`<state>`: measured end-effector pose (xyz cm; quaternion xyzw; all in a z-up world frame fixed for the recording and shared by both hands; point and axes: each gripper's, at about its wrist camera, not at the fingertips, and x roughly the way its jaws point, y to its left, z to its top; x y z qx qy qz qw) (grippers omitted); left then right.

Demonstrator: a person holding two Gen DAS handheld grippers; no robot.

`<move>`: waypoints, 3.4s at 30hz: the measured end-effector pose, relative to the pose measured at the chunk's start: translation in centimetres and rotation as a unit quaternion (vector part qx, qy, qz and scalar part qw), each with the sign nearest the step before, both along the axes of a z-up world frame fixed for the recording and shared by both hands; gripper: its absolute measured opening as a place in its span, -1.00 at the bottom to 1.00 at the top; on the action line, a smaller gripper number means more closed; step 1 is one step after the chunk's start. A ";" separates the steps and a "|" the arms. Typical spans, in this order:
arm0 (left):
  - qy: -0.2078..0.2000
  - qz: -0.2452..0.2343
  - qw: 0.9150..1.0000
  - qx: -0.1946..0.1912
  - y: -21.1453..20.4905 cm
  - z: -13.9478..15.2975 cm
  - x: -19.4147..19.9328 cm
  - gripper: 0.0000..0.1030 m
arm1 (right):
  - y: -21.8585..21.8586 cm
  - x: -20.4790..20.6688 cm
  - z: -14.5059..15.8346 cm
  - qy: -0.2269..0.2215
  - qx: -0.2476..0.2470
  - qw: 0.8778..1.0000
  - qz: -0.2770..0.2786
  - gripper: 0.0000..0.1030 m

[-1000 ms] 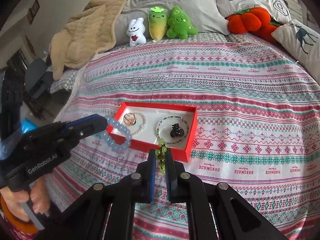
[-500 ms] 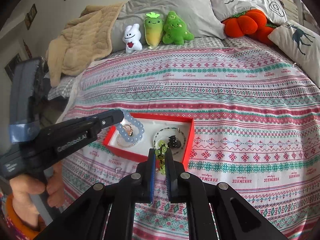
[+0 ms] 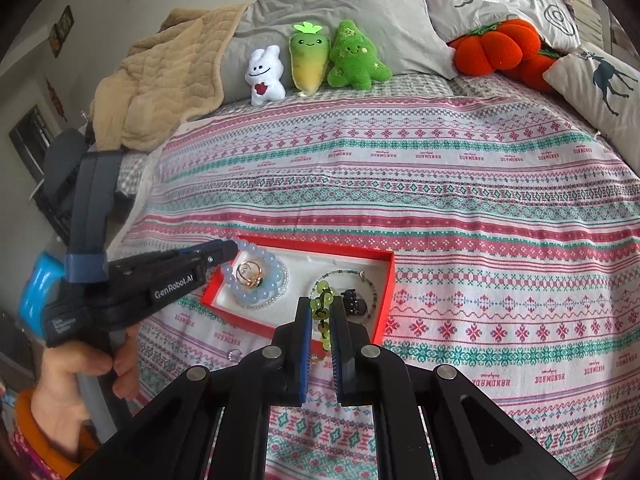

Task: Organize jewelry
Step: 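Carry the blue bracelet with the left tool while the right tool carries the green bracelet over the red box, then open the left tool to drop the blue bracelet while the right tool lowers the green bracelet and opens, then move the left tool to a small gold earring on the cover and grasp it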

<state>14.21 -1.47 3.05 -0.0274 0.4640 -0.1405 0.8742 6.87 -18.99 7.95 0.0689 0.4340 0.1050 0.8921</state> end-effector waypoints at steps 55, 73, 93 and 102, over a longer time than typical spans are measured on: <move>0.028 -0.029 0.997 0.058 2.5 -1.4 -5.2 0.49 | 2.1 5.4 -3.7 0.055 -0.060 0.997 0.002 -0.62; 0.059 -0.059 0.994 0.068 2.0 -3.6 -7.0 0.57 | 1.7 -0.3 -3.5 0.036 -0.108 0.993 0.042 0.38; 0.035 -0.106 0.986 0.127 2.3 -7.3 -9.8 0.63 | 0.9 -2.9 -10.5 0.106 -0.150 0.981 0.062 0.39; -0.007 -0.119 0.985 0.121 1.8 -7.8 -10.2 0.69 | 0.2 -3.9 -12.2 0.095 -0.142 0.984 0.053 0.62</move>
